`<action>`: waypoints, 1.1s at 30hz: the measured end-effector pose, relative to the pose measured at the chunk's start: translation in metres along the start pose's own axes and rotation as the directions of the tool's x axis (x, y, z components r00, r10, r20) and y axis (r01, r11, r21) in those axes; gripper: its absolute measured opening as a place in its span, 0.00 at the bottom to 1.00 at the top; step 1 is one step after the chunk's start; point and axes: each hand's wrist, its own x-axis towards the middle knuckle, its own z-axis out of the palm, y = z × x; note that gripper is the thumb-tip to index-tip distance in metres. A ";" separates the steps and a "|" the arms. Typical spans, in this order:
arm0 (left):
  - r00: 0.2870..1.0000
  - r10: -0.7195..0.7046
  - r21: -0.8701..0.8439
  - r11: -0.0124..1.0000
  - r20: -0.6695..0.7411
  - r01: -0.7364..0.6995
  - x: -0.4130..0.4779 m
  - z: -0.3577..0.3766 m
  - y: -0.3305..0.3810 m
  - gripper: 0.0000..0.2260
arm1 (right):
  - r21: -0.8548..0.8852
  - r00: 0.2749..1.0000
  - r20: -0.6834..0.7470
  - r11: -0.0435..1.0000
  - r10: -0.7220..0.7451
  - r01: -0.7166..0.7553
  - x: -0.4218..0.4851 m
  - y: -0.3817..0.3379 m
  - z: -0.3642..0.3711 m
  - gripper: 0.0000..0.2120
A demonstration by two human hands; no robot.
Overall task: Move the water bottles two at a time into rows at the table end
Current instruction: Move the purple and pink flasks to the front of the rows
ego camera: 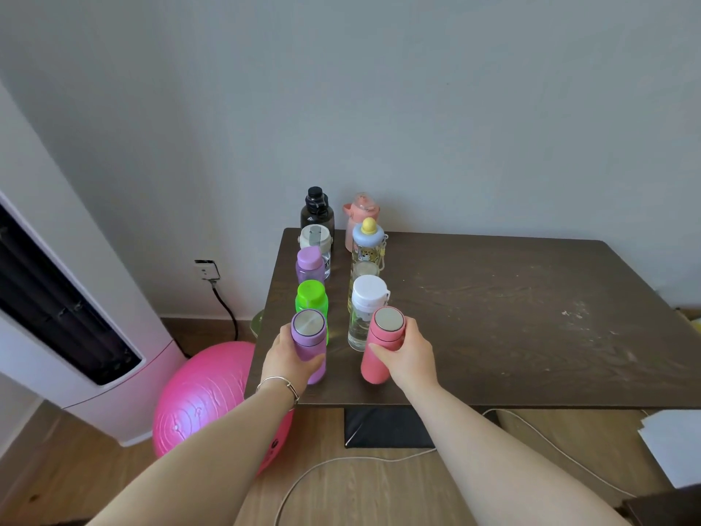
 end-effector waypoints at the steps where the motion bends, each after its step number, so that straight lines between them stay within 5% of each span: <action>1: 1.000 -0.010 -0.004 1.000 0.003 0.010 0.002 0.001 0.000 0.28 | -0.001 1.000 0.000 1.000 -0.001 0.001 0.002 0.000 0.001 0.34; 33: 0.996 0.002 0.011 1.000 0.093 -0.003 -0.003 0.012 -0.015 0.29 | -0.024 0.994 0.112 1.000 -0.003 0.006 -0.004 0.010 0.023 0.35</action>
